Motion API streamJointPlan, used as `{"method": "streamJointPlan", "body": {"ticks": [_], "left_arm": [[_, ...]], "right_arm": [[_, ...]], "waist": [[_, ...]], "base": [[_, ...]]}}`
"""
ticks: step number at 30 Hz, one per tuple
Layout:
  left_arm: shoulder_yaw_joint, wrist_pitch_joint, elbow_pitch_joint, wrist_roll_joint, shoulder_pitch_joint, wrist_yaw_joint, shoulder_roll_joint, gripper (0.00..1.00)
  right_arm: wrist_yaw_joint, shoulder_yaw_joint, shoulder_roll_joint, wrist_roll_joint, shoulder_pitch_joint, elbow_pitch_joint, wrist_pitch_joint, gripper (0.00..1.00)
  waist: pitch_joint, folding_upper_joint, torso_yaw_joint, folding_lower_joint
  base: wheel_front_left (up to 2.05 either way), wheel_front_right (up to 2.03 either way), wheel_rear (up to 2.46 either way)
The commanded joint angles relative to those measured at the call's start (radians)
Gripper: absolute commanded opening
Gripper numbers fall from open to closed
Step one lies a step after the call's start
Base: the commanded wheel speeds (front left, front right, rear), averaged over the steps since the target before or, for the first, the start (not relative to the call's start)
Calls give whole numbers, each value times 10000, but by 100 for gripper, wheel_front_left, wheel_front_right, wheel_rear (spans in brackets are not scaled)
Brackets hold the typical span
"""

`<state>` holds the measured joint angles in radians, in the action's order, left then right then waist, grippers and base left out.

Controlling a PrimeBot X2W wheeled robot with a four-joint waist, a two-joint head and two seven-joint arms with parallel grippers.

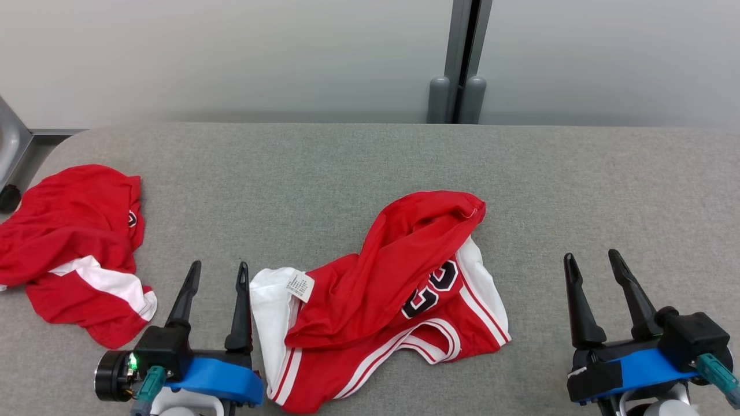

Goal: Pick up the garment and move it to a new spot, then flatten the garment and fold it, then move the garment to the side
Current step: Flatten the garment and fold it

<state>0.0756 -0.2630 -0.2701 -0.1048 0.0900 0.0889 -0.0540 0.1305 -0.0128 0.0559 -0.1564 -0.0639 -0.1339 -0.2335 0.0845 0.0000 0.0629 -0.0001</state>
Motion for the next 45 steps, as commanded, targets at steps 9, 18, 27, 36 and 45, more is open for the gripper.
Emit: {"method": "streamJointPlan", "body": {"ticks": [9, 18, 27, 36, 45], "left_arm": [[783, 560, -472, 273, -559, 245, -384, 100], [1725, 2082, -310, -151, -1154, 388, -786, 100], [2509, 3130, -411, -967, -1499, 413, -1048, 100], [3055, 3101, -671, -1642, -670, 419, -1208, 0], [2158, 2405, -989, -1673, 1886, 352, -1920, 0]], "right_arm": [[6, -122, -58, -139, 335, 460, 286, 100], [6, -188, -57, -288, 229, 387, 255, 100], [6, -213, -56, -326, 19, 272, 187, 100], [6, -150, -56, -359, -186, 208, 199, 100], [6, -369, -53, -264, -480, 226, 199, 100]], "waist": [[-18, 0, 5, 1], [293, 0, 95, 1], [544, 0, 41, 1], [683, 0, 14, 1], [1148, 0, -218, 1]], "base": [[0, 0, 0], [0, 0, 0], [0, 0, 0], [0, 0, 0], [0, 0, 0]]}}
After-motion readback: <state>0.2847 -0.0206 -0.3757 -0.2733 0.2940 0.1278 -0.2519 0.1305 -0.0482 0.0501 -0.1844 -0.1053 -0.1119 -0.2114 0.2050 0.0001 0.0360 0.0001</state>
